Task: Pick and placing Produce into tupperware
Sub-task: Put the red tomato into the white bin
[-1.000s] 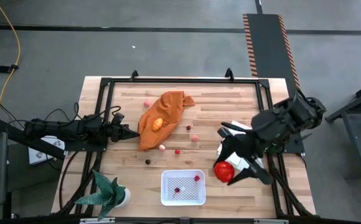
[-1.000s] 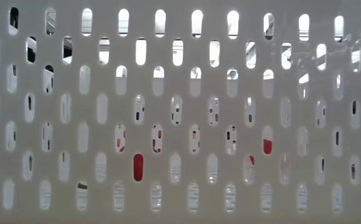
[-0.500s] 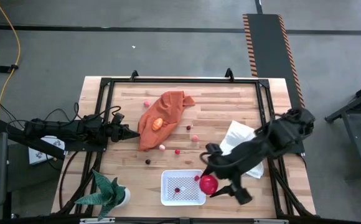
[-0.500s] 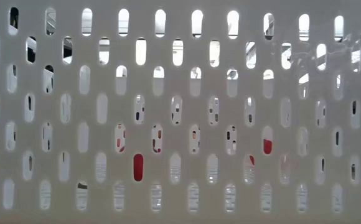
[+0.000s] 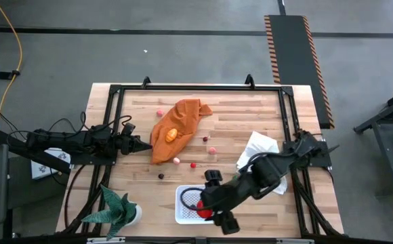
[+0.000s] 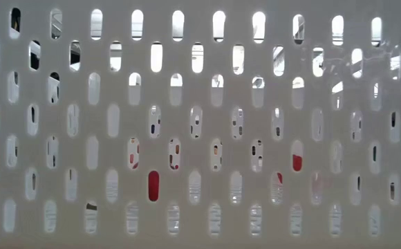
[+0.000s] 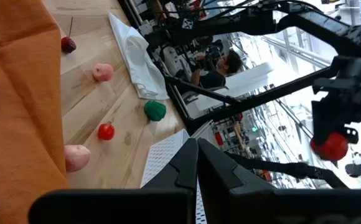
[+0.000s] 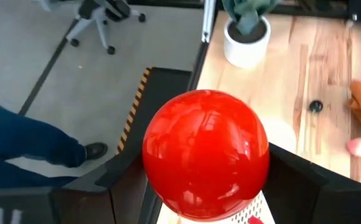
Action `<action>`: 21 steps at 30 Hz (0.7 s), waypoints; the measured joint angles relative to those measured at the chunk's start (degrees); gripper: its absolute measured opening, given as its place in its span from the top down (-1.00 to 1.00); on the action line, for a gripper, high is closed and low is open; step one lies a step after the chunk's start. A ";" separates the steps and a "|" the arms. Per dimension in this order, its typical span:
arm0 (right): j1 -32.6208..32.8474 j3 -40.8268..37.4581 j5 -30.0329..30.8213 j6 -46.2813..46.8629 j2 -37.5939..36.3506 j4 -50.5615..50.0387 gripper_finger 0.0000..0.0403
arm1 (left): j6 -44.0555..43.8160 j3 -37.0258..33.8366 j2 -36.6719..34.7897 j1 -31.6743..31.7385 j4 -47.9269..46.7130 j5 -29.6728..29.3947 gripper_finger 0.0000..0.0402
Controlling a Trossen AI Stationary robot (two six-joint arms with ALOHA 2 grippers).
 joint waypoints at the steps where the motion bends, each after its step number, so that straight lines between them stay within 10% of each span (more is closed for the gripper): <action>1: 0.00 0.00 0.61 0.20 0.53 -0.03 -0.24 | 0.02 0.02 0.01 0.00 0.00 0.00 1.00; 21: 0.13 0.00 3.46 7.18 10.51 -2.10 -0.24 | 0.00 0.01 0.02 0.00 0.00 0.00 1.00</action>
